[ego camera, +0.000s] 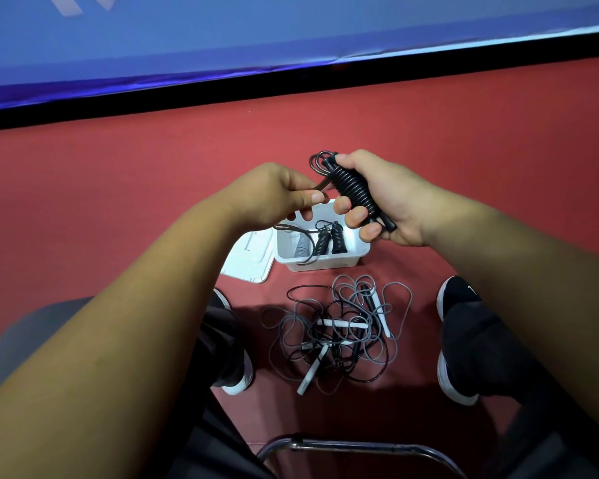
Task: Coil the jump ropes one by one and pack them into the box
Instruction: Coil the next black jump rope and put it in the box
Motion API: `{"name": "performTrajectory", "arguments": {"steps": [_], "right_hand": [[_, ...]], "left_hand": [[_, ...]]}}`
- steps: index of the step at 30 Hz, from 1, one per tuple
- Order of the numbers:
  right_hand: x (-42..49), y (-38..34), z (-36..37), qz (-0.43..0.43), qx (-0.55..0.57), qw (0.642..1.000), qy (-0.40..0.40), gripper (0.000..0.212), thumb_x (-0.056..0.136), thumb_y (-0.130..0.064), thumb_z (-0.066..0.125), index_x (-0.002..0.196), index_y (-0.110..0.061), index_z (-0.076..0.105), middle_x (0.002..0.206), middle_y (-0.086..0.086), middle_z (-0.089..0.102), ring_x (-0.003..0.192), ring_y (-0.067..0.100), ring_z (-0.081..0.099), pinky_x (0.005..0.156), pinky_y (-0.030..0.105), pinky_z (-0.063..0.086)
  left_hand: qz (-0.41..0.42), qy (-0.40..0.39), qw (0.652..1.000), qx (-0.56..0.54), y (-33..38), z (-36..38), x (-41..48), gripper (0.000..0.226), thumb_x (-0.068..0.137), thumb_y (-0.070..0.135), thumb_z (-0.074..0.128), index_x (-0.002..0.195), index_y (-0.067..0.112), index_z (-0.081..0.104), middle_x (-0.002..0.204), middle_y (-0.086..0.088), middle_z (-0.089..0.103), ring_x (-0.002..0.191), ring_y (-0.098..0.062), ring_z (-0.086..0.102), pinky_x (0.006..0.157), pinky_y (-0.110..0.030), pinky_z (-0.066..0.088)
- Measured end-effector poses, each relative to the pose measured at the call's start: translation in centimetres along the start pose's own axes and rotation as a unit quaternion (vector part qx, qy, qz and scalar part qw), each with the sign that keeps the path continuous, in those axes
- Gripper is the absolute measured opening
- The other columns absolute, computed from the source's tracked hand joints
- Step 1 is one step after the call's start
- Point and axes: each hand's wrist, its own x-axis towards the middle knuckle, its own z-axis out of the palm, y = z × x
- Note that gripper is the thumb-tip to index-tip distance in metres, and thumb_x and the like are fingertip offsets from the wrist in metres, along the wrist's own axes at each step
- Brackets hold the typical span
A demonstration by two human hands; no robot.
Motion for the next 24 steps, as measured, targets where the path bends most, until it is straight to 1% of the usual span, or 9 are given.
{"name": "performTrajectory", "arguments": {"steps": [2,5,9,11,13,15,17,21,24], "right_hand": [[0.0,0.0,0.2,-0.010,0.008,1.000,0.011,0.033,0.104,-0.050,0.055,0.104,-0.018,0.058,0.071,-0.001,0.055,0.053,0.010,0.038,0.046,0.019,0.019],[0.0,-0.2,0.2,-0.022,0.015,1.000,0.012,0.033,0.105,-0.049,0.055,0.109,-0.016,0.057,0.071,0.000,0.056,0.053,0.011,0.038,0.044,0.018,0.021],[-0.1,-0.5,0.1,-0.010,0.007,1.000,-0.026,0.041,0.105,-0.052,0.053,0.112,-0.012,0.060,0.071,-0.001,0.054,0.051,0.008,0.037,0.039,0.017,0.021],[-0.2,-0.4,0.1,0.007,0.004,0.998,-0.056,0.043,0.106,-0.054,0.051,0.111,-0.013,0.060,0.071,-0.002,0.053,0.050,0.006,0.036,0.039,0.016,0.019],[-0.4,-0.3,-0.1,0.027,0.000,0.995,-0.093,0.042,0.106,-0.055,0.048,0.109,-0.015,0.059,0.071,-0.003,0.050,0.048,0.004,0.033,0.040,0.017,0.015],[-0.5,-0.1,-0.2,0.046,-0.009,0.990,-0.133,0.042,0.106,-0.056,0.046,0.106,-0.016,0.059,0.072,-0.003,0.046,0.048,0.003,0.031,0.039,0.018,0.013],[-0.8,0.1,-0.4,0.064,-0.017,0.984,-0.168,0.043,0.106,-0.056,0.045,0.105,-0.016,0.059,0.072,-0.003,0.042,0.047,0.003,0.030,0.037,0.017,0.013],[-1.1,0.6,-0.4,0.094,-0.030,0.972,-0.214,0.045,0.104,-0.056,0.044,0.103,-0.014,0.061,0.070,-0.002,0.038,0.044,0.002,0.029,0.036,0.015,0.015],[-1.4,0.7,-0.3,0.120,-0.065,0.958,-0.250,0.049,0.100,-0.057,0.048,0.111,-0.012,0.065,0.070,-0.001,0.039,0.042,0.002,0.030,0.036,0.014,0.015]], "left_hand": [[-0.008,-0.003,1.000,0.004,0.0,-0.2,0.0,0.020,0.102,0.037,0.066,0.096,0.024,0.080,0.077,0.012,0.075,0.062,-0.002,0.057,0.064,-0.025,0.048],[-0.014,-0.019,0.999,-0.037,-0.1,-0.3,-0.1,0.017,0.104,0.025,0.066,0.111,0.018,0.079,0.092,-0.002,0.080,0.074,-0.009,0.066,0.085,-0.046,0.060],[-0.056,-0.023,0.991,-0.119,-0.4,-0.1,0.2,0.021,0.100,0.008,0.069,0.115,0.018,0.078,0.097,-0.014,0.080,0.087,-0.023,0.074,0.100,-0.054,0.057],[-0.079,-0.013,0.990,-0.118,-0.3,-0.1,0.4,0.016,0.095,0.009,0.075,0.110,0.010,0.080,0.091,-0.014,0.080,0.087,-0.026,0.076,0.098,-0.056,0.058],[-0.094,-0.005,0.990,-0.109,0.0,0.0,0.3,0.015,0.091,0.012,0.080,0.104,0.005,0.080,0.086,-0.015,0.077,0.078,-0.022,0.075,0.095,-0.056,0.059],[-0.087,0.002,0.991,-0.103,0.4,0.0,0.2,0.004,0.088,0.012,0.083,0.091,0.010,0.080,0.085,-0.018,0.077,0.075,-0.020,0.075,0.092,-0.054,0.061],[-0.073,0.015,0.993,-0.088,0.7,0.0,0.2,0.012,0.088,0.006,0.080,0.080,0.013,0.078,0.082,-0.018,0.076,0.070,-0.019,0.073,0.086,-0.053,0.063],[-0.055,0.014,0.996,-0.075,0.7,-0.1,0.1,0.021,0.090,-0.007,0.069,0.080,0.010,0.077,0.079,-0.018,0.073,0.067,-0.023,0.071,0.079,-0.048,0.066],[-0.025,0.033,0.998,-0.052,1.1,-0.2,0.0,0.019,0.088,-0.006,0.070,0.085,0.011,0.080,0.074,-0.011,0.073,0.062,-0.015,0.065,0.067,-0.032,0.062]]}}
